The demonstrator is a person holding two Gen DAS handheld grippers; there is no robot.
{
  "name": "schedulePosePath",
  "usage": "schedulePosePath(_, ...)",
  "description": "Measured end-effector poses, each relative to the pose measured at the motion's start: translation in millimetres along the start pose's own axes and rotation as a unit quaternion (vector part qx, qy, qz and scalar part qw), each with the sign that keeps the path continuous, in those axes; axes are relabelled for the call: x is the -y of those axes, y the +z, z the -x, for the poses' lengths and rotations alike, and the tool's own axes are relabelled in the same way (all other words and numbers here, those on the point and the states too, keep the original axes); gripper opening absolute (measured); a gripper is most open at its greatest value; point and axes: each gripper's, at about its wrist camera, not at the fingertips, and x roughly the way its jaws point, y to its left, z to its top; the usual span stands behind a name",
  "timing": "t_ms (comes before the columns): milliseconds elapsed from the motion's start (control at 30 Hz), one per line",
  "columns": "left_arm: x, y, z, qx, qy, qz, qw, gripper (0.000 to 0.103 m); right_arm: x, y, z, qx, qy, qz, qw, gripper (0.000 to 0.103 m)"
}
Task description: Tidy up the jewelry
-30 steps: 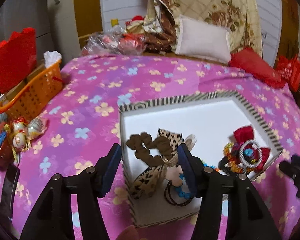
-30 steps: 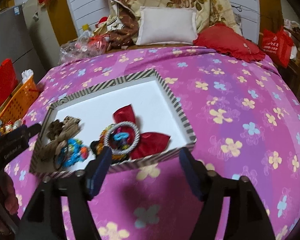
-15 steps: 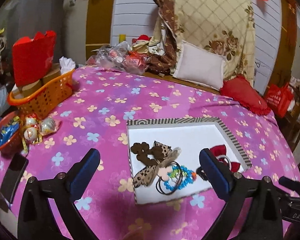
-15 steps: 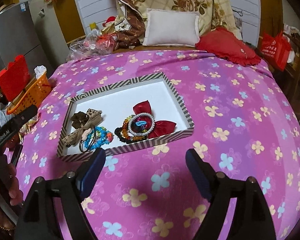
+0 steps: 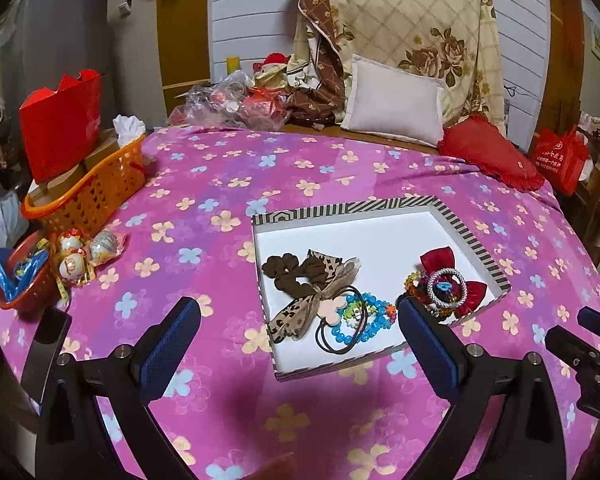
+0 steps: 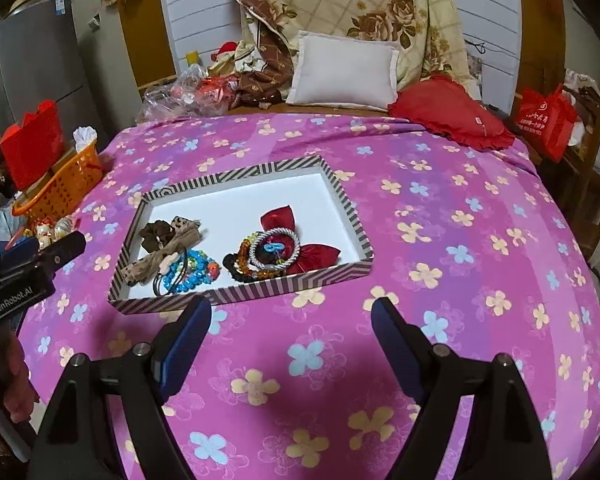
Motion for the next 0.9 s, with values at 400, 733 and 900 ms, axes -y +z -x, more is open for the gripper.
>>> schedulePosePath(400,4.7,-2.1,1.4,0.000,0.001,-0.012,0.9999,0.065,-14.8,-3.3,-2.3,0.004,0.000,0.027,1.000,0.085)
schedulePosePath(733,6.0,-2.2,1.1,-0.001,-0.001,-0.013,0.9999,0.065,-17.1,-3.3,-2.0,0.005,0.002,0.029,1.000,0.085)
schedulePosePath(900,7.7,-2.8,1.6,-0.001,-0.001,-0.014,0.9999,0.065,-18.1,-2.8,-3.4,0.001,0.003,0.030,1.000,0.085)
